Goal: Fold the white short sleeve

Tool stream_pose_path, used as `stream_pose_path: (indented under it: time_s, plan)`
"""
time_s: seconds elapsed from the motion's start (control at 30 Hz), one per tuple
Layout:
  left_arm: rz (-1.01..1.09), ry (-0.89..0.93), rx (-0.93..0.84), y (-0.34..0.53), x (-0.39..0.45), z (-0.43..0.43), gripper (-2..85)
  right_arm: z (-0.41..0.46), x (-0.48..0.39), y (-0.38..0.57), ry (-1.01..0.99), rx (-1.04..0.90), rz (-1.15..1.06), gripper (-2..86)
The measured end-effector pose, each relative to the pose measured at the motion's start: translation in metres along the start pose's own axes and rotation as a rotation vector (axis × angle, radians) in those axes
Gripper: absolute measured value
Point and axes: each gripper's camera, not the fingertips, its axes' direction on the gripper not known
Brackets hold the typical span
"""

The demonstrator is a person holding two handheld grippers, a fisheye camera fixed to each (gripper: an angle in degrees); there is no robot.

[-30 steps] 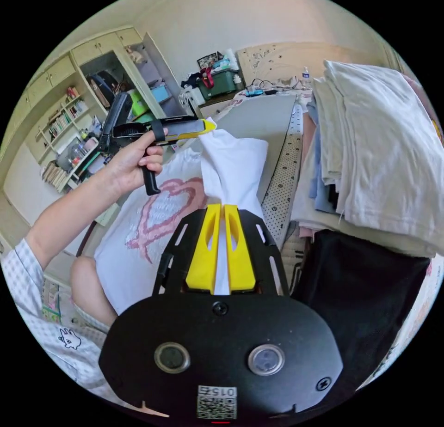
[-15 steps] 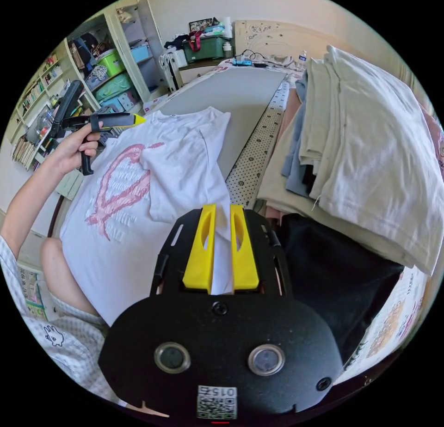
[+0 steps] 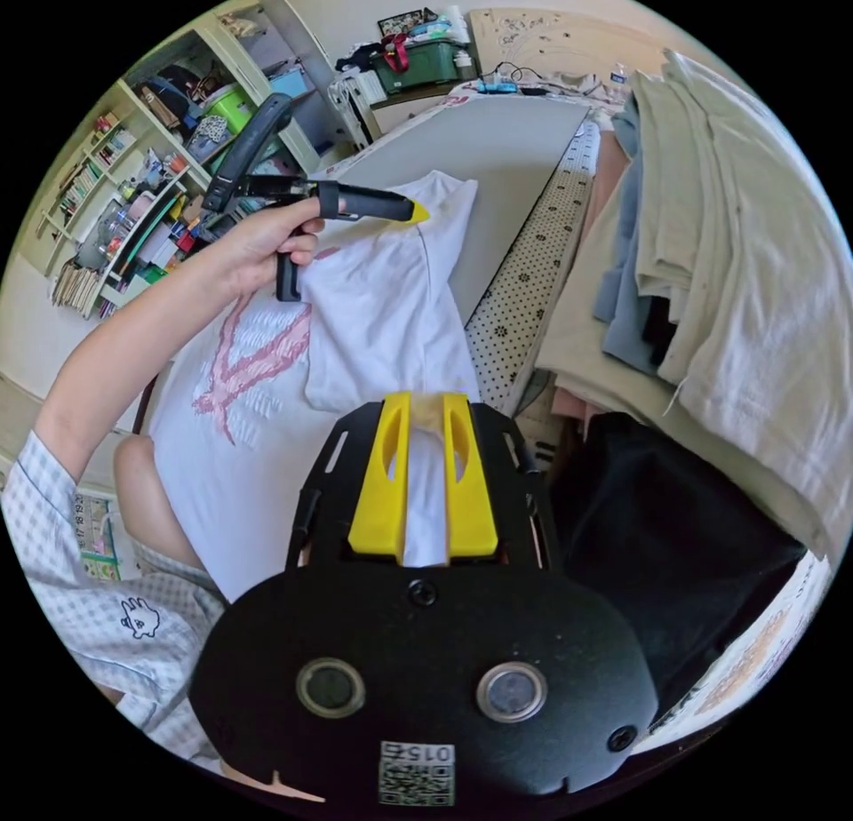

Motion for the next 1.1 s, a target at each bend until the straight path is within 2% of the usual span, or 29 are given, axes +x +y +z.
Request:
stream_pose_path:
  time_s: [0.13, 0.27, 0.33, 0.57, 0.7, 0.8, 0.87, 0.93, 1.03, 1.1]
  plan:
    - [0.015, 0.009, 0.003, -0.003, 0.0, 0.007, 1.5, -0.026, 0.011, 0.004, 0.009, 0.046, 0.002, 1.4]
    - [0.009, 0.022, 0.044, -0.008, -0.001, 0.01, 0.4, -0.069, 0.034, 0.016, 0.124, 0.142, 0.093, 0.2]
    - [-0.007, 0.05, 0.065, -0.012, -0.002, 0.014, 0.7, -0.094, 0.051, 0.023, 0.09, 0.181, 0.137, 0.3]
    - [-0.049, 0.04, 0.045, 0.008, -0.014, 0.028, 6.4, -0.141, 0.071, 0.031, 0.09, 0.114, 0.136, 4.0]
    - [-0.058, 0.011, 0.079, 0.051, -0.031, 0.0, 7.1, -0.199, 0.087, 0.047, 0.028, 0.177, 0.16, 5.0]
    - [-0.025, 0.214, 0.108, 0.099, -0.028, -0.025, 6.5, -0.243, 0.094, 0.059, 0.002, 0.218, 0.167, 5.0]
    - [0.019, 0.288, 0.115, 0.133, -0.016, -0.038, 6.1, -0.279, 0.092, 0.071, 0.007, 0.269, 0.166, 4.7]
    - [0.037, 0.383, 0.113, 0.185, -0.005, -0.05, 5.7, -0.334, 0.08, 0.099, 0.021, 0.384, 0.148, 4.3]
    - [0.0, 0.479, 0.146, 0.261, 0.002, -0.061, 4.7, -0.392, 0.054, 0.148, 0.047, 0.522, 0.143, 2.7]
    - [0.009, 0.47, 0.123, 0.306, 0.008, -0.065, 3.3, -0.422, 0.034, 0.179, 0.051, 0.596, 0.114, 1.2]
